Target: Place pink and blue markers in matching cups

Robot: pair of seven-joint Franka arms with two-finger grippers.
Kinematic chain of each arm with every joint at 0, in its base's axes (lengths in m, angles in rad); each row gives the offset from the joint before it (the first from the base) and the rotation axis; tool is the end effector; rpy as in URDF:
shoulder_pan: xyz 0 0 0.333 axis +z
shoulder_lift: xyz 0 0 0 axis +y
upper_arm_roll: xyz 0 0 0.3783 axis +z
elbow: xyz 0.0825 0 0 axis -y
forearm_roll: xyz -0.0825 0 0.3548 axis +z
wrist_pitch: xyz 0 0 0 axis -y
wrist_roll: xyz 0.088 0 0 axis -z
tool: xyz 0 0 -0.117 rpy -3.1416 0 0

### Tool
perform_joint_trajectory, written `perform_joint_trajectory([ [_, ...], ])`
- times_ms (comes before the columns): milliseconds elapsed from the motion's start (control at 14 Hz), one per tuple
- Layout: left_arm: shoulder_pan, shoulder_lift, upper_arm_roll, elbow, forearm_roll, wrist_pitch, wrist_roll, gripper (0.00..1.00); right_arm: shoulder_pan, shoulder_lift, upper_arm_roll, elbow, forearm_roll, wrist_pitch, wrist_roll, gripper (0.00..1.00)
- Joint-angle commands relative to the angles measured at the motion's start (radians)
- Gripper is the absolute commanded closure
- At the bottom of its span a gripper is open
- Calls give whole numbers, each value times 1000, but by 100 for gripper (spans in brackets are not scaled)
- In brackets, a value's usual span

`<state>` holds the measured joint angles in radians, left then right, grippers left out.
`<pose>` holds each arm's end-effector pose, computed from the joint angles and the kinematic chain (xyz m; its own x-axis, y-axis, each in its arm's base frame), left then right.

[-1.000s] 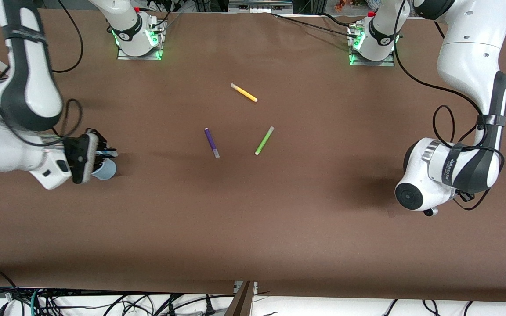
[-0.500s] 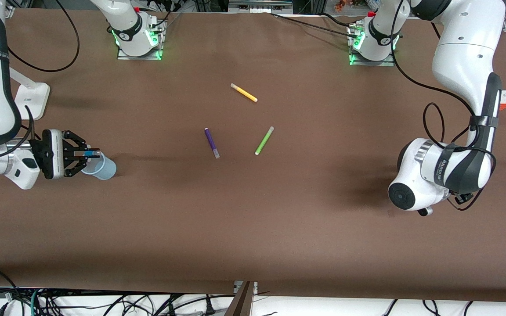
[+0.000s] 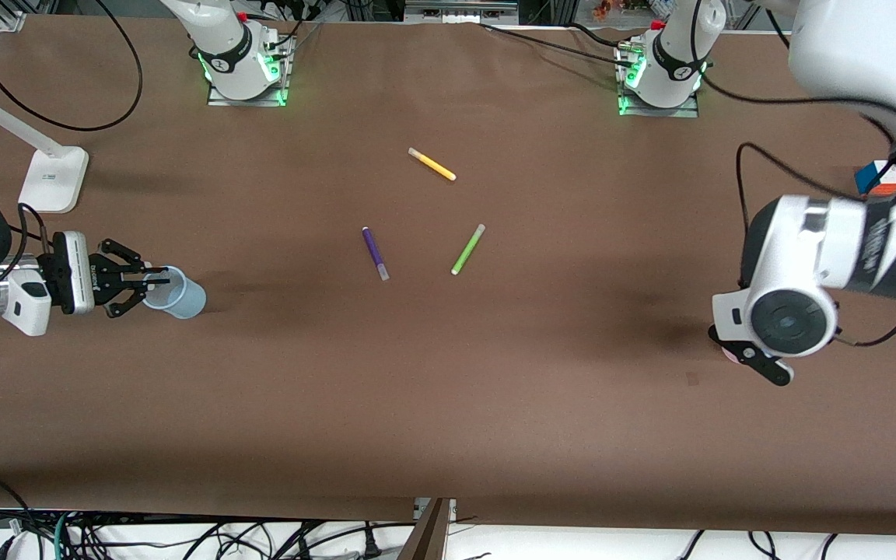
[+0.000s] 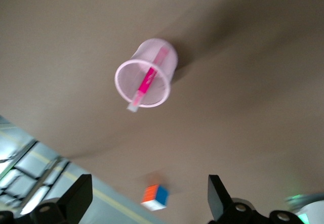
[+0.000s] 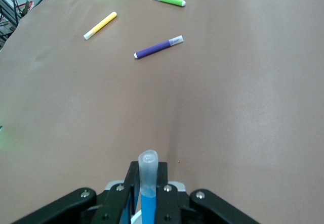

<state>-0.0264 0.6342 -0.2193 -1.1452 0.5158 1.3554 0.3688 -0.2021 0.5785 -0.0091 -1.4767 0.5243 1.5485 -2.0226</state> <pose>0.6915 -0.0575 0.4685 0.7508 -0.4422 -0.4907 -0.5925 -0.7792 -0.2043 0.6540 -0.0781 0.3813 -0.0071 0.7959 0.6054 0.9507 0.1931 -0.2427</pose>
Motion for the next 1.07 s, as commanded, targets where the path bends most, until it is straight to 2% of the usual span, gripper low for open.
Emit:
perform_joint_trajectory([
  [0,6,-94,3,-11,-205,-3,-215,0,-26,24,15,12,42,-19,-83,100],
  [214,16,-184,3,-34,-337,30,-339,0,-40,41,15,10,42,-19,-129,100],
  [357,54,-301,5,-161,-435,138,-353,0,-48,56,15,10,42,-19,-163,100],
  [500,57,-434,14,-331,-456,253,-361,0,-56,66,15,10,43,-19,-169,96],
  [571,54,-492,17,-408,-459,308,-361,0,-56,66,15,13,45,-19,-159,73],
  [643,45,-543,27,-477,-464,344,-361,0,-57,66,15,15,62,-18,-156,1],
  [714,43,-582,34,-526,-479,359,-361,0,-60,66,14,15,83,-18,-148,0],
  [1000,45,-596,66,-512,-488,347,-344,0,-71,49,15,35,92,-46,34,0],
])
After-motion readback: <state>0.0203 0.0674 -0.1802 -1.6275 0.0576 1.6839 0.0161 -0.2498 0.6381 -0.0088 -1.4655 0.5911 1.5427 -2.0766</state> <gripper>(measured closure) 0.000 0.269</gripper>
